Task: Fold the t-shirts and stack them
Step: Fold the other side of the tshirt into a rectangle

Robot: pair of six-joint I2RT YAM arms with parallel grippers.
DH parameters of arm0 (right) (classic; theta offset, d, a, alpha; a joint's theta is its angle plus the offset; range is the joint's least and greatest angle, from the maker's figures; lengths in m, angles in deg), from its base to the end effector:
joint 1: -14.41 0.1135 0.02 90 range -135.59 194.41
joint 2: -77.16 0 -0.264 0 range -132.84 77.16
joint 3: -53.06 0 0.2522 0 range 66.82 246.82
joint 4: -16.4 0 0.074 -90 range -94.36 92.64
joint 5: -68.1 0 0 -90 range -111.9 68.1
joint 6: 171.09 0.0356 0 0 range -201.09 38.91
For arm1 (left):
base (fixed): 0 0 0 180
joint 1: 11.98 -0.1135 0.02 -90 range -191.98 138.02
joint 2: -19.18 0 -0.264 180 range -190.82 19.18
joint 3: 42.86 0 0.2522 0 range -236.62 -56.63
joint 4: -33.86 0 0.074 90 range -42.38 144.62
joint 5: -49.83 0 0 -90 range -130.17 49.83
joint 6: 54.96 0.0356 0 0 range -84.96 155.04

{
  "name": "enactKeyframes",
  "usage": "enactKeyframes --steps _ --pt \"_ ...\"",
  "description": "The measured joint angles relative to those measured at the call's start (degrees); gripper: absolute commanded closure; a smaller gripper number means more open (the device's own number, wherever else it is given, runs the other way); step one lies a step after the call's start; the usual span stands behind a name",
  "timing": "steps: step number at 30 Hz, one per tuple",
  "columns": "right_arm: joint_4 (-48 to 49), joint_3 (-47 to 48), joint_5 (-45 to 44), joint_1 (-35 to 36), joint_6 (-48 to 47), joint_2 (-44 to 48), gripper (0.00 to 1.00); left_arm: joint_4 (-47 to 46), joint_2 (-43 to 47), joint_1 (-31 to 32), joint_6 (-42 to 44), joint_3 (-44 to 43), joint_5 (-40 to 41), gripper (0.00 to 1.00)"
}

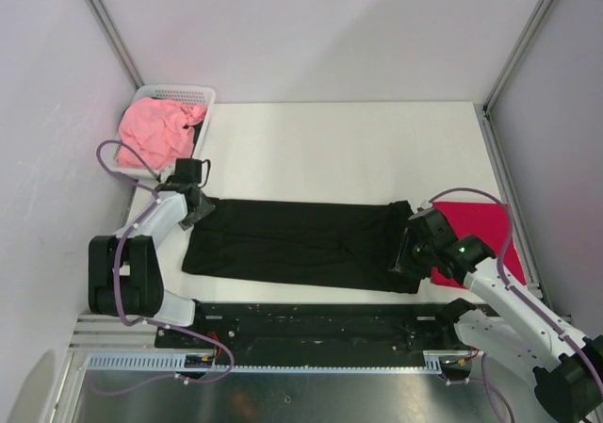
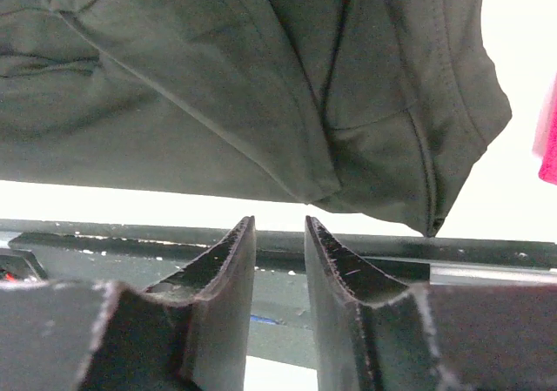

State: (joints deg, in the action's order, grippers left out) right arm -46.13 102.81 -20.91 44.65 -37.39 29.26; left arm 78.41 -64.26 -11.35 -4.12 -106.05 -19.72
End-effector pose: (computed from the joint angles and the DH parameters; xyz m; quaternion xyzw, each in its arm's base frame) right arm 0.1282 0.0754 0.2220 0.1112 0.9610 0.1589 0.1972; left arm 0.2723 0.0094 0.1913 -0.3534 0.8939 0.0898 0.2608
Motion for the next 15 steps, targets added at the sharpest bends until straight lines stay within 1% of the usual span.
enactKeyframes --steps 2,5,7,9,13,15 --pt "0.2 -0.2 0.4 0.0 0.5 0.7 0.59 -0.1 1.2 0.0 0.2 0.0 -0.6 0.42" --pt "1.2 -0.1 0.5 0.0 0.8 1.4 0.58 -0.5 2.8 0.8 1.4 -0.1 -2.7 0.43" --pt "2.2 0.4 0.3 0.0 0.8 0.2 0.58 -1.1 3.3 2.6 2.4 -0.3 -4.6 0.43" --pt "4.1 1.6 -0.4 0.0 0.6 -2.8 0.58 -2.5 3.3 7.0 3.9 -1.2 -7.5 0.44" --pt "11.6 4.7 -2.3 -0.2 -1.2 -12.2 0.53 -6.8 0.8 19.2 6.3 -5.5 -15.0 0.44" --pt "15.6 5.6 -3.1 -0.5 -2.5 -16.2 0.51 -8.9 -1.3 23.0 6.7 -7.2 -18.2 0.45"
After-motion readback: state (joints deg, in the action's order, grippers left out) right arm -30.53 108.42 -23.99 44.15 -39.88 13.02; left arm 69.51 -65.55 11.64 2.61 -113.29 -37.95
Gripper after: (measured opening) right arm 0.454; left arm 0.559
